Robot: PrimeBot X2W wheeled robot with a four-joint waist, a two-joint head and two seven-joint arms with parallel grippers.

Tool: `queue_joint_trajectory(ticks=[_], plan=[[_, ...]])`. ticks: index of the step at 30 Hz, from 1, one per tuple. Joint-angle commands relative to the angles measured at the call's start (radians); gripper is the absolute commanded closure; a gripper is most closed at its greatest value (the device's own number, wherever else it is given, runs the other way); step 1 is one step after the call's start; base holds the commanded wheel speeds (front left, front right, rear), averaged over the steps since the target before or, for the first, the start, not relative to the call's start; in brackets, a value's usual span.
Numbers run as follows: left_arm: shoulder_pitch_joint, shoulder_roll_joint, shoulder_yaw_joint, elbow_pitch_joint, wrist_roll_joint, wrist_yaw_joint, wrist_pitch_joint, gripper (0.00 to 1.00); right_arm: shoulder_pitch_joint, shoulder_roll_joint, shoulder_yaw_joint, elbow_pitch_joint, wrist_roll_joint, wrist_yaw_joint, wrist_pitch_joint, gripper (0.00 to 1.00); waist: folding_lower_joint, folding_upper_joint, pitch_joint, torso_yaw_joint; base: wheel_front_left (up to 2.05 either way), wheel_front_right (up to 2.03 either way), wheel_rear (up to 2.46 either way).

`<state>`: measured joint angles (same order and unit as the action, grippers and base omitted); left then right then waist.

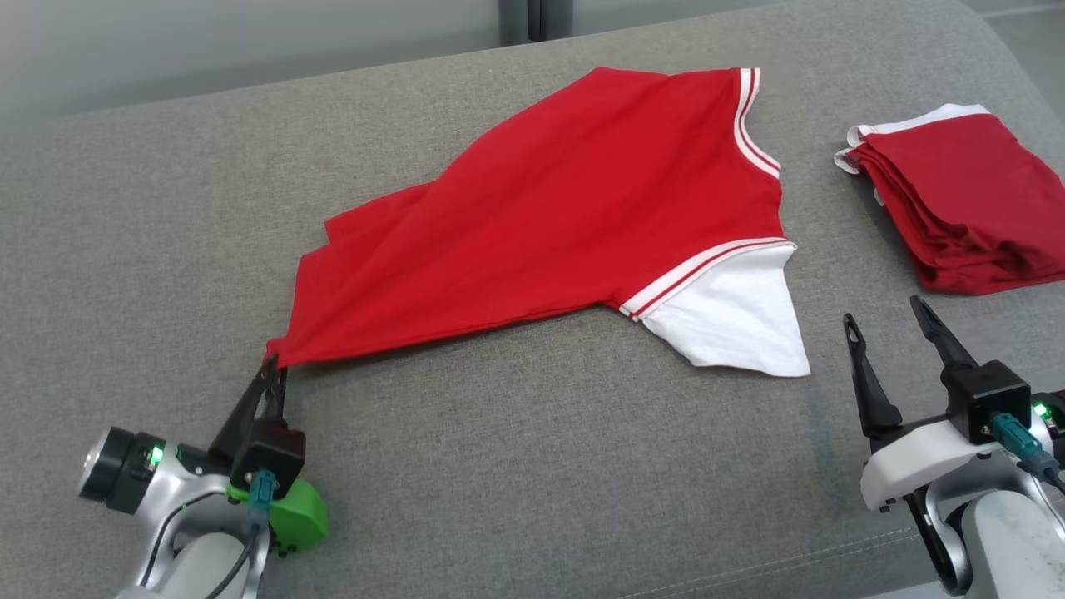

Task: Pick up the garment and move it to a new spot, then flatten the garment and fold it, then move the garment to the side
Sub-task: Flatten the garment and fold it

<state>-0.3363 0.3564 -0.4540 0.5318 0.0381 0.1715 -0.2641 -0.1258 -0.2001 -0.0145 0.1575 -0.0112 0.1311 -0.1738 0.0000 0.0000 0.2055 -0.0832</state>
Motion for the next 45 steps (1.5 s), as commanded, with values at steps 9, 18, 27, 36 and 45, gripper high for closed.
queue_joint_trajectory(ticks=[9,18,27,36,45], plan=[[0.148,-0.03,-0.012,-0.03,-0.031,0.077,0.0,1.0,0.014,0.008,0.012,0.001,0.006,-0.001,-0.007,0.0,0.0,0.0,-0.016,0.022,0.0,0.0,0.0],[0.19,-0.075,-0.015,-0.024,-0.073,0.076,0.0,0.0,0.024,0.019,-0.003,-0.007,0.005,-0.001,-0.012,0.0,0.0,0.0,-0.047,0.031,0.0,0.0,0.0],[0.243,-0.066,0.029,-0.091,-0.124,0.07,0.0,0.0,0.048,0.035,-0.025,-0.03,-0.003,-0.001,-0.011,0.0,0.0,0.0,-0.087,0.046,0.0,0.0,0.0],[0.267,-0.112,0.13,-0.241,-0.221,0.03,0.0,0.0,0.065,0.057,-0.052,-0.066,-0.01,-0.001,0.0,0.0,0.0,0.0,-0.123,0.054,0.0,0.0,0.0],[0.241,-0.202,0.217,-0.287,-0.324,-0.055,0.0,0.0,0.051,0.082,-0.04,-0.081,-0.011,-0.001,0.001,0.0,0.0,0.0,-0.172,0.039,0.0,0.0,0.0]])
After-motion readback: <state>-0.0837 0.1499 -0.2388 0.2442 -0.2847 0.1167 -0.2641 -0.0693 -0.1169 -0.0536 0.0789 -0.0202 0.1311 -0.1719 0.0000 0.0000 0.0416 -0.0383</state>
